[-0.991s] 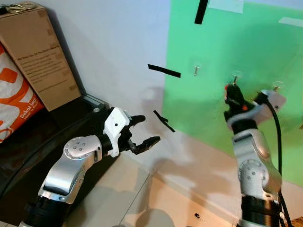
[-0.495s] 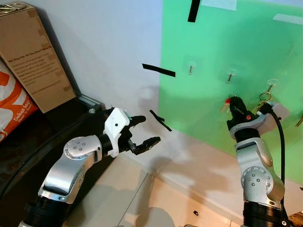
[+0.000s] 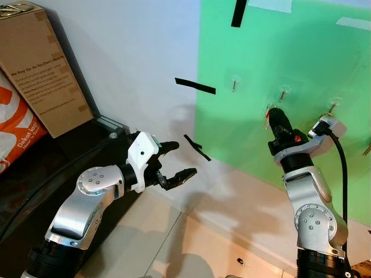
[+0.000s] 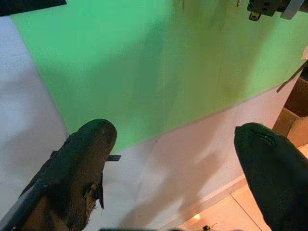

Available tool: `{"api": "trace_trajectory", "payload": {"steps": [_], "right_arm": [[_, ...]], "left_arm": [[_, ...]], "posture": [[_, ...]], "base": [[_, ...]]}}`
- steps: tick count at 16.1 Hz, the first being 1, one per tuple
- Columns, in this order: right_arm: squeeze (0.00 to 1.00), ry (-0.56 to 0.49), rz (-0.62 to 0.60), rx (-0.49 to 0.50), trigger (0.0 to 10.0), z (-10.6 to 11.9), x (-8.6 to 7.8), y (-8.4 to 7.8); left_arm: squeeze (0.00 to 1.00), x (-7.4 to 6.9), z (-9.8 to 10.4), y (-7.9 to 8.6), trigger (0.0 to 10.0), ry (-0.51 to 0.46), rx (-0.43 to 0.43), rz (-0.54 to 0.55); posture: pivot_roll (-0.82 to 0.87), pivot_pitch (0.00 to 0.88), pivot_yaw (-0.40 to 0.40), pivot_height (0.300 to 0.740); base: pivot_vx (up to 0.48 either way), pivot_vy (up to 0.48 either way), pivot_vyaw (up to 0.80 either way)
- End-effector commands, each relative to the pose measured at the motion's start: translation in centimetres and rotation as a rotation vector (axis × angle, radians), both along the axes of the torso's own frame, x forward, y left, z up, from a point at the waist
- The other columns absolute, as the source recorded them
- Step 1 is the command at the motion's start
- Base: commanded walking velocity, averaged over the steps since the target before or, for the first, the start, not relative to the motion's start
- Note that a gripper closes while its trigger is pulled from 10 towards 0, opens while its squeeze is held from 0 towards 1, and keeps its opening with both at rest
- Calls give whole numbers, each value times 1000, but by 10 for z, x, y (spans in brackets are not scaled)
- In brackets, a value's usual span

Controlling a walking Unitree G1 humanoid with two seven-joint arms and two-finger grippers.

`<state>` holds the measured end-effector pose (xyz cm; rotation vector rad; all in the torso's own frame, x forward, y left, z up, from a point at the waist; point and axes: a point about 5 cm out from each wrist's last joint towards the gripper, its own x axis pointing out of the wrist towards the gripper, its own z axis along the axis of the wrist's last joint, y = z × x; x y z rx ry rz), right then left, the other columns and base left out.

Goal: Hang keys on a hook

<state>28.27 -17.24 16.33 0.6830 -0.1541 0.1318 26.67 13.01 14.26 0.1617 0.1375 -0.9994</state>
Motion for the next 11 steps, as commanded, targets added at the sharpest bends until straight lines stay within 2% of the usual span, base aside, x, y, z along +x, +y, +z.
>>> {"api": "trace_trajectory", "payload": {"steps": [1, 7, 11], "right_arm": [[0, -36, -18, 22, 10000, 8, 2, -2], [0, -57, -19, 46, 10000, 13, 3, -4], [0, -4, -139, 87, 10000, 5, 6, -18]], "left_arm": [[20, -2, 3, 0, 10000, -8, 11, -17], [16, -1, 3, 0, 10000, -7, 13, -20], [16, 0, 3, -1, 10000, -7, 14, -22]], "posture": [[-37, 0, 41, 740], [-41, 0, 47, 740], [-39, 0, 47, 740]], "base": [[0, 0, 0], [0, 0, 0], [0, 0, 0]]}}
